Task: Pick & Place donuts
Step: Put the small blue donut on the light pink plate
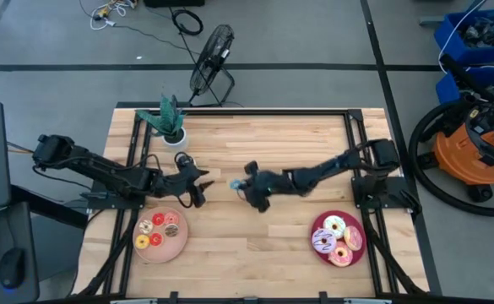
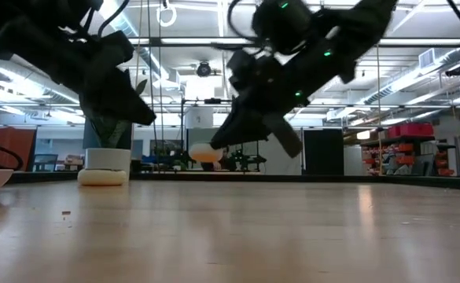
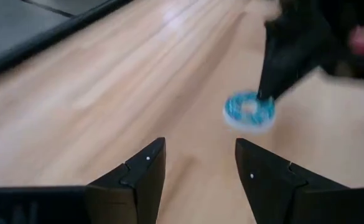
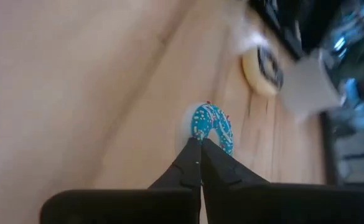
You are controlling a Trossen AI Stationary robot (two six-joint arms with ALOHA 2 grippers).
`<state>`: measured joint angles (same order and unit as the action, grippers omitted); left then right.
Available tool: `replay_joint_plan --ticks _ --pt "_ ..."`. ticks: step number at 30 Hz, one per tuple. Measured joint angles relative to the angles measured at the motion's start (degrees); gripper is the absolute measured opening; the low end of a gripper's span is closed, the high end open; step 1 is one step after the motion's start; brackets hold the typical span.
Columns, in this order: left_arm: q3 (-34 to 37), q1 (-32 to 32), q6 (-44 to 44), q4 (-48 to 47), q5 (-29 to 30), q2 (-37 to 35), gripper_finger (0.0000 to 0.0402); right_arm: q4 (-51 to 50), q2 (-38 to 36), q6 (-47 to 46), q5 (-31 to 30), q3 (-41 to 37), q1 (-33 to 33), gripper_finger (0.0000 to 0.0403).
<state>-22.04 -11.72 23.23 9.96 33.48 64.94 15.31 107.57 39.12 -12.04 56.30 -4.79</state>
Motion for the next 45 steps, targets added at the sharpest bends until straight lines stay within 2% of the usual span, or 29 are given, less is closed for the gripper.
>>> replay_joint_plan --ticks 4,8,12,16,23,31,34,45 --pt "0.0 1.0 4.7 8.2 -7.6 2.9 0.0213 5.9 0.1 5.1 -7.3 -3.0 -5.6 0.0" --pt "0.0 3.7 10.5 16.4 -17.7 9.4 0.0249 11.2 0.1 8.1 -12.4 -4.6 -9.3 0.0" --pt "0.0 5.2 14.4 28.0 -24.5 17.0 0.0286 12.2 0.1 10.3 -14.1 -4.6 -11.3 0.0" --pt "-0.1 5.9 17.9 37.9 -31.1 21.3 0.0291 12.2 0.1 11.3 -16.4 -4.6 -12.1 0.0" --pt "-0.1 5.9 22.1 39.0 -31.8 24.0 0.0264 12.7 0.1 14.5 -20.0 -4.6 -13.2 0.0" --pt "-0.1 6.5 22.5 40.2 -31.4 24.8 0.0252 13.7 0.1 15.6 -20.1 -4.6 -13.8 0.0" --pt "-0.1 6.5 21.3 43.1 -33.4 24.8 0.0244 13.8 0.1 15.6 -20.1 -4.6 -13.8 0.0" --pt "-0.2 6.5 22.7 42.3 -34.9 24.8 0.0135 13.9 0.1 15.8 -19.9 -4.6 -13.8 0.0"
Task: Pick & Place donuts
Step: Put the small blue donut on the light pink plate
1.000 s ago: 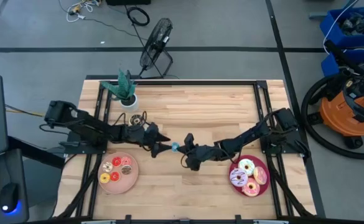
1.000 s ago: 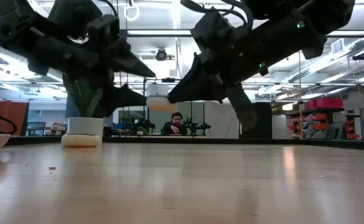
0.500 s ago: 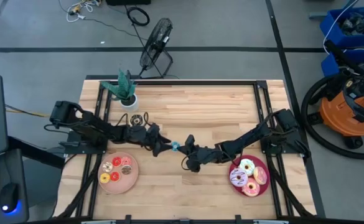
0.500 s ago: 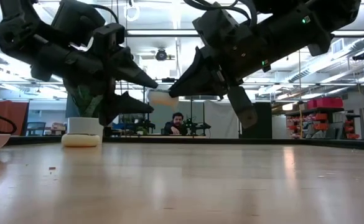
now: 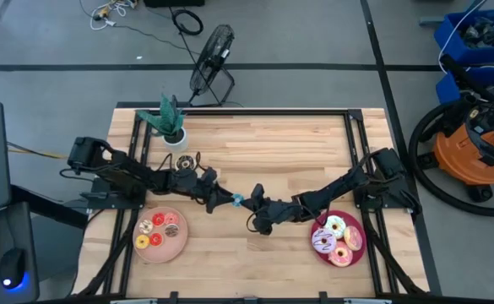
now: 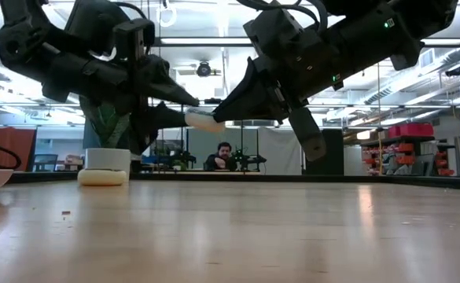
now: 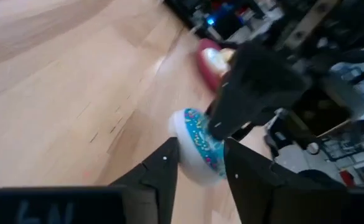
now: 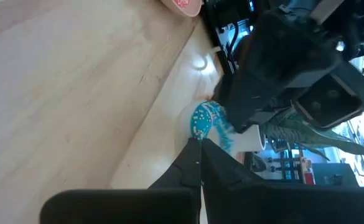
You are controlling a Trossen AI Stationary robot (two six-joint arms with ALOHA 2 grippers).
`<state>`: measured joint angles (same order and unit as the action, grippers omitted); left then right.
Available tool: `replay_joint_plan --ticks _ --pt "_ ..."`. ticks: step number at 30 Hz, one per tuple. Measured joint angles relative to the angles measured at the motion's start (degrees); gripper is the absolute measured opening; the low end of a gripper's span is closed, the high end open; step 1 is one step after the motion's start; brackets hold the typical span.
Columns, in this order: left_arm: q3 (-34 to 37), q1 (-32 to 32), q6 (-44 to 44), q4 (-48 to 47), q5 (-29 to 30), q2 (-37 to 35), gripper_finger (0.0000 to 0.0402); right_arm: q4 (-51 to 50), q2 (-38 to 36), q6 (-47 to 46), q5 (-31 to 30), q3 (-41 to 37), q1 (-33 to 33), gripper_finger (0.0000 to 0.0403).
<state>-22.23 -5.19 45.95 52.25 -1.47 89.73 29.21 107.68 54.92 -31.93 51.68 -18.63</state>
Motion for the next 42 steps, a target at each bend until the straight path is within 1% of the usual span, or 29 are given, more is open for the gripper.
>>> replay_joint_plan --ticks 2,4,10,12,14,17,22,26,30,33,35,38,40,42 --pt "0.0 0.3 0.3 -1.9 0.2 0.0 0.0131 0.0 0.0 0.0 0.0 0.0 0.0 0.0" --pt "0.0 0.6 0.3 -2.0 0.4 0.0 0.0138 0.0 0.0 0.1 -0.1 0.0 0.1 0.0" --pt "0.0 0.6 0.1 -1.3 -0.3 0.0 0.0206 1.1 0.0 1.5 -0.2 0.0 0.1 0.0" --pt "0.0 0.6 0.0 -0.8 -1.6 0.0 0.0218 1.2 0.0 1.6 -0.2 0.0 0.1 0.0" --pt "0.0 0.4 -0.3 0.3 -2.1 0.0 0.0217 1.2 0.0 1.6 -0.2 0.0 0.1 0.0" --pt "0.0 0.5 -0.4 1.6 -2.7 0.0 0.0194 1.2 0.0 1.6 0.0 0.0 0.1 0.0" --pt "-0.1 0.5 -0.5 1.4 -2.8 0.0 0.0134 1.2 0.0 1.6 0.0 0.0 0.1 0.0" --pt "-0.1 0.5 -0.7 1.5 -2.6 0.0 0.0096 1.2 0.0 1.6 0.0 0.0 0.1 0.0" --pt "-0.3 0.5 -2.8 1.4 -2.7 0.2 0.006 1.2 0.0 1.6 0.1 0.0 0.1 0.0" --pt "-0.9 0.5 -4.6 1.4 -2.8 0.2 0.0029 1.2 0.0 1.3 1.3 0.0 0.2 0.0008" --pt "-1.2 0.4 -5.0 1.3 -3.0 0.3 0.0013 1.1 0.0 1.2 2.0 0.0 0.2 0.0018" --pt "-1.4 0.6 -5.0 1.2 -3.5 0.3 0.0011 0.8 0.0 1.1 0.3 0.1 0.1 0.0044" --pt "-1.5 0.9 -3.9 0.7 -4.5 0.1 0.0015 -0.4 -0.4 0.8 -2.8 0.1 -0.5 0.0071" --pt "-1.5 1.0 -2.4 -1.1 -6.9 -1.0 0.0015 -2.0 -1.8 -1.3 -3.8 0.1 -1.0 0.0104"
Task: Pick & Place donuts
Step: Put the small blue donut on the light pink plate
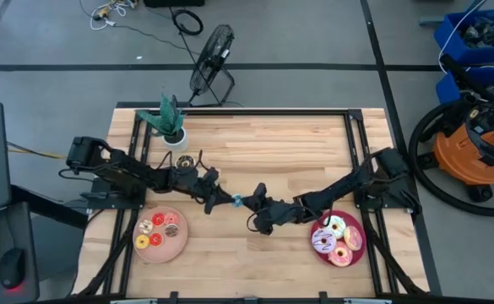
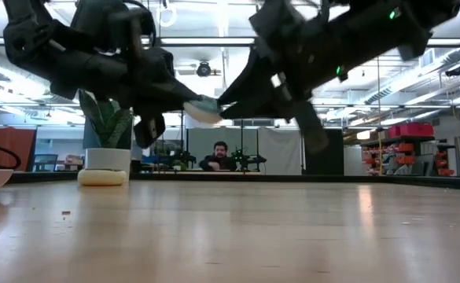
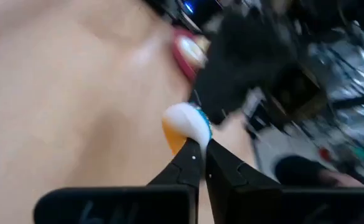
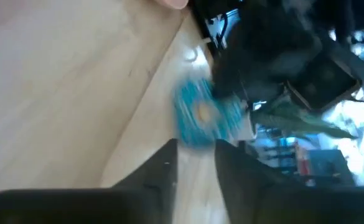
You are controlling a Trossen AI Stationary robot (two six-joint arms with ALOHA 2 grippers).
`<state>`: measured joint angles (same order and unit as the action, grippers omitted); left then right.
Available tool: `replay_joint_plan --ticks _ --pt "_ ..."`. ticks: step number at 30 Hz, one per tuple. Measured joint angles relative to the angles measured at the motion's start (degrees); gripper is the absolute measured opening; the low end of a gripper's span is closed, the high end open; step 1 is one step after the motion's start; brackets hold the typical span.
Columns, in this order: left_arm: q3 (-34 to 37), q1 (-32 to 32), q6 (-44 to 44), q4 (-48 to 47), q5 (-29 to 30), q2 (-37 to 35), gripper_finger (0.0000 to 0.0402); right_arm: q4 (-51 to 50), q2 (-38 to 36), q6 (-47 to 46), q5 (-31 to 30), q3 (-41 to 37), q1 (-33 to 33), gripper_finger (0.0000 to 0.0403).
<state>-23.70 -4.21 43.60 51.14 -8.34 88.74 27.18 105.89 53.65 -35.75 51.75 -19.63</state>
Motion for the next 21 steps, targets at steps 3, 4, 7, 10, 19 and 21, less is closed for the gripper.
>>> replay_joint_plan --ticks 3,4,7,10,19,21 --pt "0.0 -0.3 1.8 -5.3 -4.4 -3.3 0.0009 -4.9 -2.6 -7.1 3.7 0.0 0.1 0.0148" --pt "0.0 -0.5 2.6 -8.4 -5.3 -4.9 0.0009 -6.4 -3.1 -10.1 6.1 0.0 0.4 0.0159" --pt "-0.9 -2.2 4.4 -22.2 -6.8 -10.5 0.0009 -8.8 -3.6 -17.2 12.8 0.0 1.7 0.0181" --pt "-4.7 -5.9 4.8 -43.7 -7.6 -16.2 0.0009 -8.7 -3.6 -19.9 15.5 0.0 2.4 0.0187" --pt "-21.0 -22.1 18.0 -84.2 -6.0 -19.9 0.0009 -4.8 -3.6 -20.7 16.6 0.0 2.6 0.018" --pt "-21.6 -25.5 23.5 -85.4 -6.0 -19.8 0.0009 -3.5 -3.6 -21.5 17.4 0.0 2.6 0.0176"
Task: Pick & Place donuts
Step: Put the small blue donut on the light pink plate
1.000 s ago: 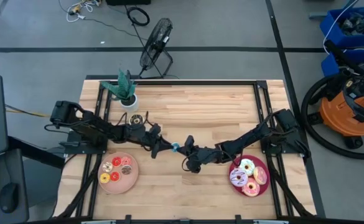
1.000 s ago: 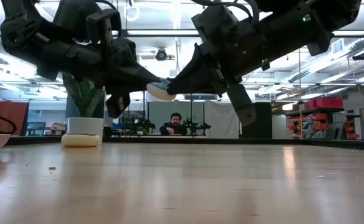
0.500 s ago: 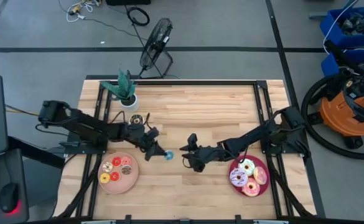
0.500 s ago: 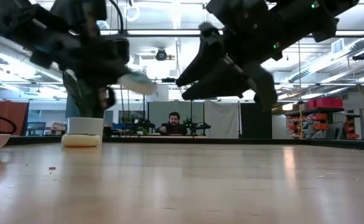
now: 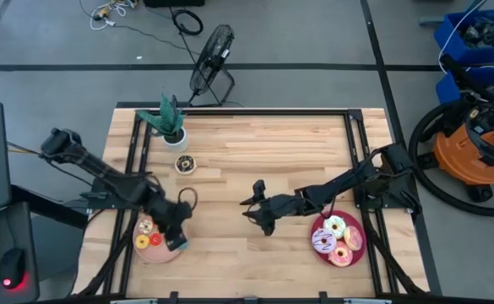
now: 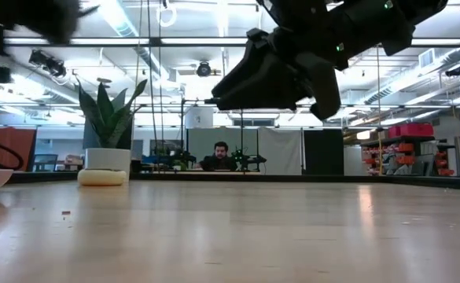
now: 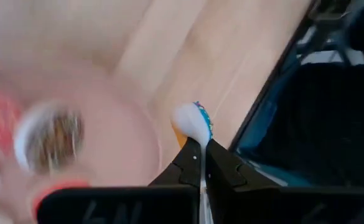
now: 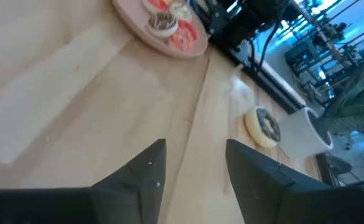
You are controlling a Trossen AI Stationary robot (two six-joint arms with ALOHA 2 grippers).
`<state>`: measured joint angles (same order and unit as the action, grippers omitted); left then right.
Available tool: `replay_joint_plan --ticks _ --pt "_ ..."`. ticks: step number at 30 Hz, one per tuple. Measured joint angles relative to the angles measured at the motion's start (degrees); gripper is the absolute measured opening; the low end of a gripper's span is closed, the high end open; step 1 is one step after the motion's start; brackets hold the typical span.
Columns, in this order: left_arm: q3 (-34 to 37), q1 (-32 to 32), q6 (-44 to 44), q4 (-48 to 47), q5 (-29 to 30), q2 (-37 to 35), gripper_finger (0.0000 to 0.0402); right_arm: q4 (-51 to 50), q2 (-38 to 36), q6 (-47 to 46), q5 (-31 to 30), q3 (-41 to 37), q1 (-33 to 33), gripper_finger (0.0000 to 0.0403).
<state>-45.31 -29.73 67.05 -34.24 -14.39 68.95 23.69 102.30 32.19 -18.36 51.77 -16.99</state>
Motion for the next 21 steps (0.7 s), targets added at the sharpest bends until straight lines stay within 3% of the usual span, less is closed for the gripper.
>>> replay_joint_plan --ticks 8,16,21 --pt "6.5 -12.2 18.0 -0.9 2.2 0.1 0.0009 4.0 0.0 -0.5 1.5 0.0 -1.8 0.0169" --pt "12.6 -13.9 18.4 6.1 4.1 0.1 0.0012 6.3 0.0 -0.3 1.3 0.0 -4.0 0.0169" --pt "13.0 -13.9 16.4 7.0 6.4 0.1 0.0012 6.0 0.0 0.0 -2.1 0.0 -4.5 0.0168"
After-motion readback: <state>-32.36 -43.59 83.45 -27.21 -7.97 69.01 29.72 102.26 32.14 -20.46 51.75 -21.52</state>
